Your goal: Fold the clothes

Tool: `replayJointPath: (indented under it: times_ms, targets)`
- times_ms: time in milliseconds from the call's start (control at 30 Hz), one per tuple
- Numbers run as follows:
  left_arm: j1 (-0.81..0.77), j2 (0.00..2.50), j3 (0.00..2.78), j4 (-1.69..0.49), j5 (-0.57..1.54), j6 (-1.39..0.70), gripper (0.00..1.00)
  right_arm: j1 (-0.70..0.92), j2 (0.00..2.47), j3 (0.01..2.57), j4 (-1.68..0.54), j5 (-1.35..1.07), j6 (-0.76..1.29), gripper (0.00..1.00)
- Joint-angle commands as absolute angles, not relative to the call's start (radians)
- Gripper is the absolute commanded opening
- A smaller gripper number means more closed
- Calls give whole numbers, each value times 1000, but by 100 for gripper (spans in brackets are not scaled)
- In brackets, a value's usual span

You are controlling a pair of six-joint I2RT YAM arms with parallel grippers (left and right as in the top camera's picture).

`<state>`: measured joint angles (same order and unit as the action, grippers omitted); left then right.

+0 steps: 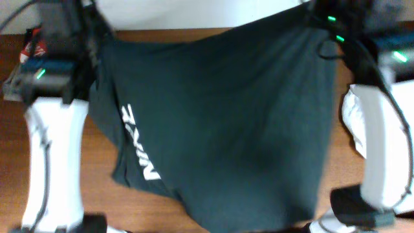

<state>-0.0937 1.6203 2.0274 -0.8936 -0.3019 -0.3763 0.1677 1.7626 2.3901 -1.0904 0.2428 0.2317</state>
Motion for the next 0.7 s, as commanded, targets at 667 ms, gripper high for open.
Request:
replayJointPath:
  times_ms: [667]
  targets:
    - [-154,1617,1883,-1622,-245,-518,1,-199,1375,1670,-1474,9,298,4]
